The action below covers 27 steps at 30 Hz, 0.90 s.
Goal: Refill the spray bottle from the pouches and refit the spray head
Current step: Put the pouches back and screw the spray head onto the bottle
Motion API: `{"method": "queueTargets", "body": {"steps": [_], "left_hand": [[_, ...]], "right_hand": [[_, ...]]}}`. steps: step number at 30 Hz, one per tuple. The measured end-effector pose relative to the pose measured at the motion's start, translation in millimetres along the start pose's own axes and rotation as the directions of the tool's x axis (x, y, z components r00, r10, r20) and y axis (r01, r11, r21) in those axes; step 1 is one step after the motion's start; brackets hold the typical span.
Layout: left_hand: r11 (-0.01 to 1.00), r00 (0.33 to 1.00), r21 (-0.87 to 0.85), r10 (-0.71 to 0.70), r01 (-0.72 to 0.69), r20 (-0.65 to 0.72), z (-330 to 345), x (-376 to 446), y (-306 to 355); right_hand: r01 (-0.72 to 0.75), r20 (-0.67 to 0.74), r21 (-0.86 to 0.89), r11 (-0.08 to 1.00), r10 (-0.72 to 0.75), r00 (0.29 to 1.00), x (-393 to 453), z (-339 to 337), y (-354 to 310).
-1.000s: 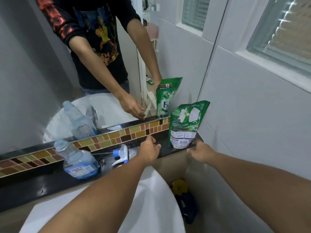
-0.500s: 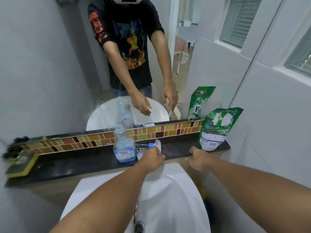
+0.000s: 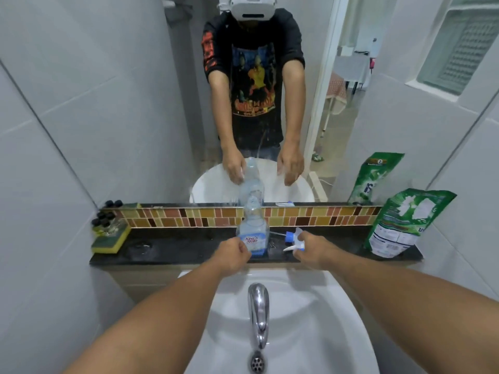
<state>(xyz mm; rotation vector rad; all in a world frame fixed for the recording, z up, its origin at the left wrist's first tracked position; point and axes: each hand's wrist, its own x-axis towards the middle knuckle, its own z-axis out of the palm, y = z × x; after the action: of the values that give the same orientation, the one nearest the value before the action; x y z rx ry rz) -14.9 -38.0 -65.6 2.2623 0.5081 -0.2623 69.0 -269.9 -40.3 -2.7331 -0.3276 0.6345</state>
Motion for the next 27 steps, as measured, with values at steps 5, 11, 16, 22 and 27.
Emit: {"method": "queueTargets", "body": {"steps": [5,11,16,22,27], "left_hand": [[1.000,0.997,0.003,-0.025,0.026,-0.070,-22.6,8.3,-15.1],[0.987,0.991,-0.119,0.101,-0.112,-0.092,-30.9,18.4,2.2],[0.936,0.978,-0.288,0.185,-0.204,-0.092,-23.3,33.2,25.4],[0.908,0.977,-0.367,0.164,-0.204,-0.137,-5.1,46.5,31.1],[0.870,0.997,-0.487,0.069,-0.080,-0.039,0.9,58.5,32.0]], "right_hand": [[0.040,-0.032,-0.041,0.998,-0.042,0.999,7.1,-2.2,-15.3],[0.006,-0.094,-0.092,0.996,-0.015,0.995,26.9,-1.0,-12.6],[-0.041,-0.145,-0.066,0.997,0.031,0.989,49.3,2.9,-5.4],[-0.048,-0.145,-0.065,0.997,0.038,0.989,77.5,14.4,4.6],[-0.055,-0.100,-0.064,0.996,0.048,0.994,92.9,25.9,11.0]]}}
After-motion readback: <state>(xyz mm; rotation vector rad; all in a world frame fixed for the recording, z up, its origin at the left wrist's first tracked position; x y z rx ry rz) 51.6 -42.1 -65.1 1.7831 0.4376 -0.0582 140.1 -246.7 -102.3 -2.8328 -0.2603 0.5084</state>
